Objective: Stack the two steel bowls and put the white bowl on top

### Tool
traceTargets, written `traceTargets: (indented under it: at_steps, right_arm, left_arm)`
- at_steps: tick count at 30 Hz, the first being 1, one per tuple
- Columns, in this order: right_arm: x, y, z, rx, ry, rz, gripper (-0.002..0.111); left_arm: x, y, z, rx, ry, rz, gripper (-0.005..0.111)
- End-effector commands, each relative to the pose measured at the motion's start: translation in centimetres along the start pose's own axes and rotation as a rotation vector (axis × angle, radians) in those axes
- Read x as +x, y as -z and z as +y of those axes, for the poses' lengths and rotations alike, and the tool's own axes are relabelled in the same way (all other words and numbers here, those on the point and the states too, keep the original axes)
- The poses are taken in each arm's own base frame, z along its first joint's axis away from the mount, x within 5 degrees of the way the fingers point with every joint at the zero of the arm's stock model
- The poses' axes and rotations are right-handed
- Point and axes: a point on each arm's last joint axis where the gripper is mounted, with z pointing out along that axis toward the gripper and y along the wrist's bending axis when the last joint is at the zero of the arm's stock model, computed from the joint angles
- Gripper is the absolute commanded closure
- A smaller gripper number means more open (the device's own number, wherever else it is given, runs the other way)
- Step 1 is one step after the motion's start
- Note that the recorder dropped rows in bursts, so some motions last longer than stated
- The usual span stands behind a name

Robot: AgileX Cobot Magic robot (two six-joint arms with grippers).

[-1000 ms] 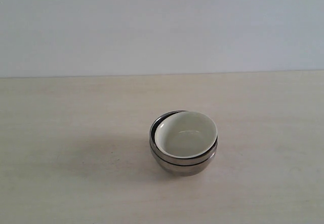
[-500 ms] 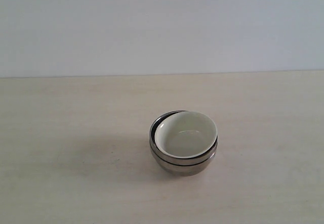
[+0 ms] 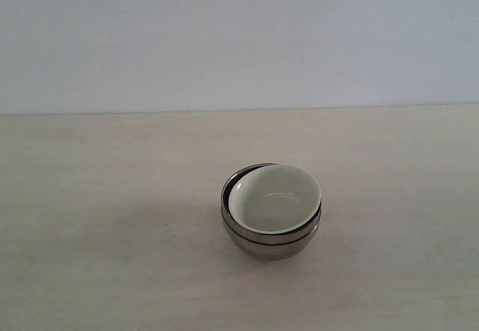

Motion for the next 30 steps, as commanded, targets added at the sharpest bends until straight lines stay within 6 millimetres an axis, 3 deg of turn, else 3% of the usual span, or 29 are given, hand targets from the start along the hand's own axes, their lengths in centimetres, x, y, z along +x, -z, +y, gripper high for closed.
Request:
traceTargets:
  at_steps: [1, 30]
  right_arm:
    - [0.21, 0.0, -0.61, 0.067, -0.034, 0.006, 0.108]
    - [0.17, 0.04, -0.99, 0.108, -0.048, 0.001, 0.108]
  left_arm:
    - [0.03, 0.0, -0.01, -0.002, 0.017, -0.007, 0.103]
    - [0.03, 0.0, -0.01, -0.002, 0.017, -0.007, 0.103]
